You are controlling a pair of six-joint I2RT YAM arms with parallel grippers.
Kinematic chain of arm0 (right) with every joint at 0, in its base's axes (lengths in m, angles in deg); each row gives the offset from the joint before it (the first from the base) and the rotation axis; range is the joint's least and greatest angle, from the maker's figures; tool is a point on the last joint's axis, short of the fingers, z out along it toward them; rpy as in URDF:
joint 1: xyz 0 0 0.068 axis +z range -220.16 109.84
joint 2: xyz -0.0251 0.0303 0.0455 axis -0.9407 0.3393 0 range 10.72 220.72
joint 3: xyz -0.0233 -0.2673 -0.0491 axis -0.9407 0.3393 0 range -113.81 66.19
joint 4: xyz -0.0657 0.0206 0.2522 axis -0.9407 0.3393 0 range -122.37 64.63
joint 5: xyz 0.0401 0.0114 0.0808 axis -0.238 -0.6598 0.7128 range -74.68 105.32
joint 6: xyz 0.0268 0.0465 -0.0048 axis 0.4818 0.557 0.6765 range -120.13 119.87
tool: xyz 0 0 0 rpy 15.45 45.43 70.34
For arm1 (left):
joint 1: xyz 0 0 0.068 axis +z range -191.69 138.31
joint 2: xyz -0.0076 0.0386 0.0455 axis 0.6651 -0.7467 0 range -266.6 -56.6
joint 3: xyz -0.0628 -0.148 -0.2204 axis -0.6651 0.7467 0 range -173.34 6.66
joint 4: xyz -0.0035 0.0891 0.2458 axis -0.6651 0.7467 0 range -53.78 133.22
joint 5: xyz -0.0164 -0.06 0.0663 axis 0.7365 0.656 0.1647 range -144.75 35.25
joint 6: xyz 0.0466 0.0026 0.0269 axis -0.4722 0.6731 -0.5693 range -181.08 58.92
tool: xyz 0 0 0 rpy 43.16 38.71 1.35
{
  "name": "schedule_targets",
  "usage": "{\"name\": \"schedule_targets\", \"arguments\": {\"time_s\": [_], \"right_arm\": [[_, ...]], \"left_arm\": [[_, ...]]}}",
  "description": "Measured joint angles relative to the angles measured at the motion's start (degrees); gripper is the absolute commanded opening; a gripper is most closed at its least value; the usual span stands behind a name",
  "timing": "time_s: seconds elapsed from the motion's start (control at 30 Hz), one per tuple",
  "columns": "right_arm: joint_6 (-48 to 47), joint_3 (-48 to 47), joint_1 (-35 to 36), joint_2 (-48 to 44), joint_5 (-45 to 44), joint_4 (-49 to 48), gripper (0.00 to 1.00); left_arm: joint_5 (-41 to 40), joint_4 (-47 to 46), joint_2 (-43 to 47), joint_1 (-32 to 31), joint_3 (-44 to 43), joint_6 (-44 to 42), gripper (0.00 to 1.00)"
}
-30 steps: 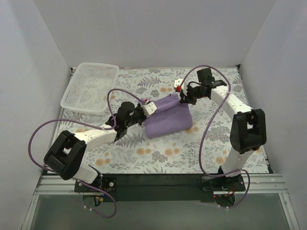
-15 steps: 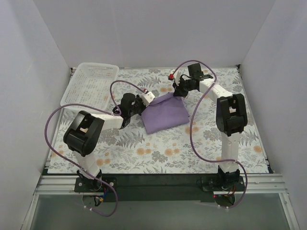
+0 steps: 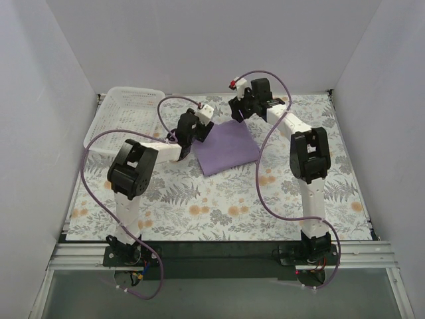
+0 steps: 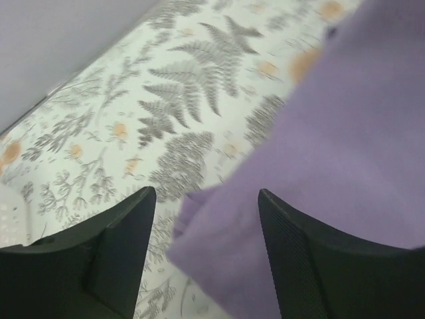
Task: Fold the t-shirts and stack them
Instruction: Fold the tshirt, then neatly place the folded tshirt to the corner
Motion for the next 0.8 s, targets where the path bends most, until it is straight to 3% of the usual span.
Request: {"name": "schedule_targets", "arguments": {"time_s": [0.03, 0.07, 0.2, 0.3, 0.4, 0.63, 0.8], "right_arm": [[2.8, -1.7, 0.5, 1.2, -2.7, -1.3, 0.78], [4.9, -2.7, 0.9, 1.9, -4.5, -2.0, 0.98], [13.5, -4.5, 2.1, 3.1, -9.2, -3.7, 0.98], [16.3, -2.6, 1.3, 2.2, -7.8, -4.6, 0.98], [18.1, 4.0, -1.9, -1.0, 0.1, -5.0, 0.98], [20.5, 10.5, -12.7, -2.2, 13.2, 1.0, 0.89], [20.5, 13.2, -12.0, -1.6, 17.2, 5.6, 0.8]], "left_arm": [[-2.8, 1.5, -1.7, 0.1, -3.2, 1.6, 0.72], [-5.8, 3.5, -3.0, 0.2, -6.4, 3.0, 0.76], [-14.9, 7.6, -2.9, 0.7, -12.0, 9.5, 0.82], [-15.3, 14.3, 2.2, 1.7, -12.0, 16.2, 0.81], [-9.7, 20.3, 8.8, 2.7, -10.9, 22.2, 0.81], [9.8, 25.4, 24.8, 3.7, 3.1, 35.9, 0.77], [17.8, 29.0, 31.1, 3.5, 15.7, 41.1, 0.77]]}}
